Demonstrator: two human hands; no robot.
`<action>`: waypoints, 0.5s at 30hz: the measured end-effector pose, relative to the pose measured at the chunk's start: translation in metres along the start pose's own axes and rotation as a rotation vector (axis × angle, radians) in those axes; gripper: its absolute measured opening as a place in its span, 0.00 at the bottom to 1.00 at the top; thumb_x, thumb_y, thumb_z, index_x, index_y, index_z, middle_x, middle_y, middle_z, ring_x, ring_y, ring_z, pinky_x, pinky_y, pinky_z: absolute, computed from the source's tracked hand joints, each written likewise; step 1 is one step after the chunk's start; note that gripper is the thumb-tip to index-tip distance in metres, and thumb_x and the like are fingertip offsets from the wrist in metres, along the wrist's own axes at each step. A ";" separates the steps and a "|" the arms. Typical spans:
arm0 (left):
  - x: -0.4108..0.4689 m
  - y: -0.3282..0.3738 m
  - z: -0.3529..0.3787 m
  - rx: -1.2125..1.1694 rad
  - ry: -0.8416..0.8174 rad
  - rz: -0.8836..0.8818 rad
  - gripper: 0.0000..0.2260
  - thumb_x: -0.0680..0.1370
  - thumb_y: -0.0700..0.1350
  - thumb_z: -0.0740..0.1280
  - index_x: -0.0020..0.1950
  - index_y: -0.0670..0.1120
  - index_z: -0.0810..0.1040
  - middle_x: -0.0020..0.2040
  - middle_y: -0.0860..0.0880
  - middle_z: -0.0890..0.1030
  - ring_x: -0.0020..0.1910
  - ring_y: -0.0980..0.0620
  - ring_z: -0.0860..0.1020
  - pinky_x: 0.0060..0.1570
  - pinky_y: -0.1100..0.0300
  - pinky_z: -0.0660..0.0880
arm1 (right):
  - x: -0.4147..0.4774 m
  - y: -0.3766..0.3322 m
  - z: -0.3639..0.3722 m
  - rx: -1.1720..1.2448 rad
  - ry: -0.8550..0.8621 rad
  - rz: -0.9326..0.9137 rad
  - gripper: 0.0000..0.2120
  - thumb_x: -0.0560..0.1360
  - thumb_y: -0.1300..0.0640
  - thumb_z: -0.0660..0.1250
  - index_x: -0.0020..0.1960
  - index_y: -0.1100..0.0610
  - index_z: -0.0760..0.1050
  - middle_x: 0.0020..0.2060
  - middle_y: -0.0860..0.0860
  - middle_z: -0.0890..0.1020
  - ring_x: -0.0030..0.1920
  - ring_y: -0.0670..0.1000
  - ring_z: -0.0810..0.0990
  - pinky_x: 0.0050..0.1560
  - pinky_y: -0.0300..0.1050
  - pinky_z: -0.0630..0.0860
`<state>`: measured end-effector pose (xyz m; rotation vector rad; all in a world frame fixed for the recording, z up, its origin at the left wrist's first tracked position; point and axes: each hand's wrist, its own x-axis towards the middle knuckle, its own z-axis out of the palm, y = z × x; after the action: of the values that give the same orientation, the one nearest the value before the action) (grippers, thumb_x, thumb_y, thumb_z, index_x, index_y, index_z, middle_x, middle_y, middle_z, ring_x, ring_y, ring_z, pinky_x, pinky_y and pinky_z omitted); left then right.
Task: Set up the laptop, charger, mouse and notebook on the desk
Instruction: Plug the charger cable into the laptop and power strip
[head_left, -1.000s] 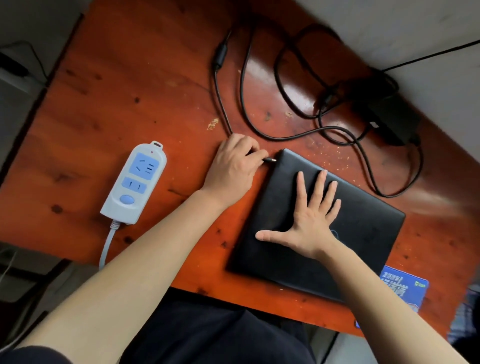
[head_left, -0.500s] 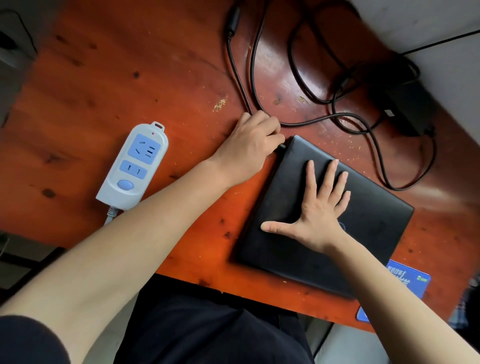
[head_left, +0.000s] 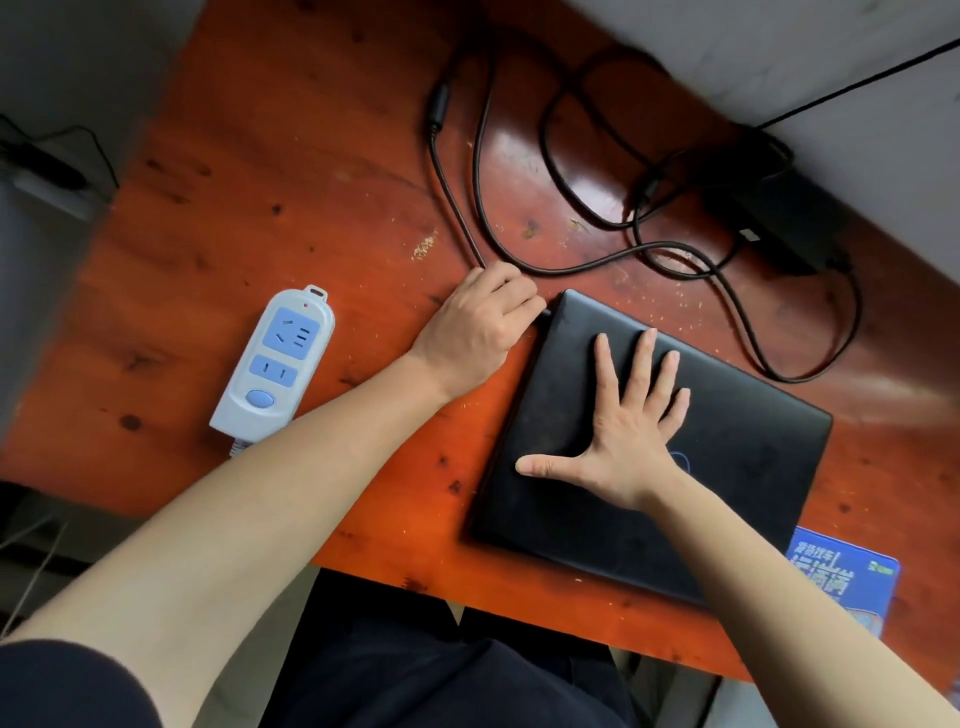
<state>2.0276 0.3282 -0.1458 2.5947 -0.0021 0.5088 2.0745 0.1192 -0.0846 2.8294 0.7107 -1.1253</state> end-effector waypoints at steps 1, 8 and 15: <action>0.000 0.001 0.000 0.024 0.004 -0.011 0.07 0.77 0.33 0.66 0.52 0.37 0.83 0.49 0.42 0.82 0.50 0.39 0.80 0.46 0.48 0.75 | -0.001 0.000 -0.001 0.004 0.007 -0.005 0.71 0.47 0.11 0.60 0.77 0.37 0.28 0.74 0.48 0.21 0.73 0.59 0.19 0.69 0.69 0.28; -0.012 0.014 -0.004 0.274 -0.118 -0.427 0.23 0.80 0.54 0.62 0.72 0.44 0.71 0.70 0.38 0.71 0.69 0.39 0.67 0.64 0.43 0.66 | 0.001 0.004 0.001 0.023 0.049 -0.046 0.71 0.47 0.11 0.58 0.77 0.38 0.27 0.74 0.50 0.21 0.72 0.58 0.18 0.70 0.70 0.27; -0.017 0.012 -0.003 0.419 -0.239 -0.719 0.33 0.79 0.61 0.54 0.78 0.42 0.61 0.79 0.39 0.60 0.78 0.40 0.57 0.74 0.38 0.54 | 0.000 0.010 0.007 0.051 0.155 -0.115 0.69 0.50 0.11 0.58 0.79 0.40 0.33 0.77 0.53 0.27 0.75 0.62 0.24 0.71 0.72 0.31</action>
<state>2.0099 0.3172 -0.1439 2.7720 1.0079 -0.0785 2.0743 0.1089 -0.0909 2.9786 0.8767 -0.9578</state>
